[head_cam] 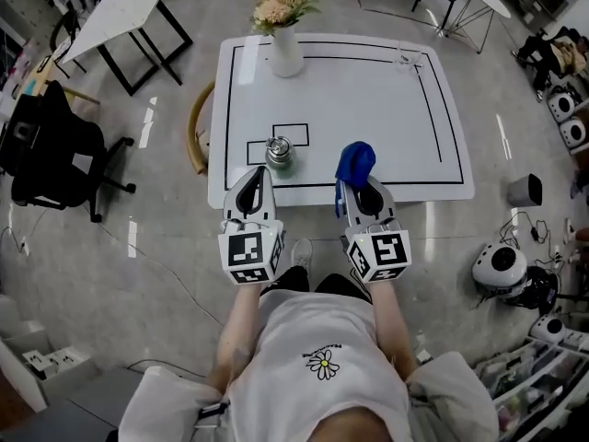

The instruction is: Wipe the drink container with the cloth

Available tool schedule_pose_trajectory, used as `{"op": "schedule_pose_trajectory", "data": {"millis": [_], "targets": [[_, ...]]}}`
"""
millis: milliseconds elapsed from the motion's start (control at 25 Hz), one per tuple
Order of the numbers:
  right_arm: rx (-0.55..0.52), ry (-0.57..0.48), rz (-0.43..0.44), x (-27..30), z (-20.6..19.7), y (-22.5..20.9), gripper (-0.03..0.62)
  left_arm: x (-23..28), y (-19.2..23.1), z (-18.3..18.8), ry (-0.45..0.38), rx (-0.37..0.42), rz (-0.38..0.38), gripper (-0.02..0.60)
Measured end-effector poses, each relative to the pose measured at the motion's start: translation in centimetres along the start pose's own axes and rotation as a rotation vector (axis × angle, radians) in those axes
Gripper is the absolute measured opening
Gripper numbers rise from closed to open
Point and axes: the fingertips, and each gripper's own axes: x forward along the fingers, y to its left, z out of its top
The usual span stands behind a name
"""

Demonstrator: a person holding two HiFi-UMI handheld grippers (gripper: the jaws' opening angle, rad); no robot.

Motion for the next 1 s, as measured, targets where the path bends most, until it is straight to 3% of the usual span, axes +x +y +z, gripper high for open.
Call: {"op": "schedule_pose_trajectory", "data": {"millis": [240, 640, 840, 880, 960, 1000], "targets": [[0.016, 0.027, 0.040, 5.4, -0.4, -0.8, 0.043, 3.9, 3.9, -0.5, 0.032, -0.022, 0.064, -0.002], [0.015, 0.049, 0.126, 8.5, -1.3, -1.0, 0.043, 5.6, 5.0, -0.9, 0.042, -0.028, 0.124, -0.002], [0.003, 0.057, 0.157, 9.1, -1.6, -1.2, 0.043, 5.8, 5.2, -0.8, 0.025, -0.035, 0.101, 0.002], [-0.006, 0.060, 0.168, 9.3, -1.7, -1.3, 0.043, 6.0, 5.2, -1.0, 0.028, -0.038, 0.069, 0.026], [-0.034, 0.069, 0.205, 9.8, -2.1, -1.4, 0.043, 6.2, 4.7, -1.5, 0.042, -0.046, -0.024, 0.171], [-0.050, 0.075, 0.232, 10.1, -2.4, -1.4, 0.043, 6.1, 4.4, -1.9, 0.051, -0.043, -0.077, 0.199]]}}
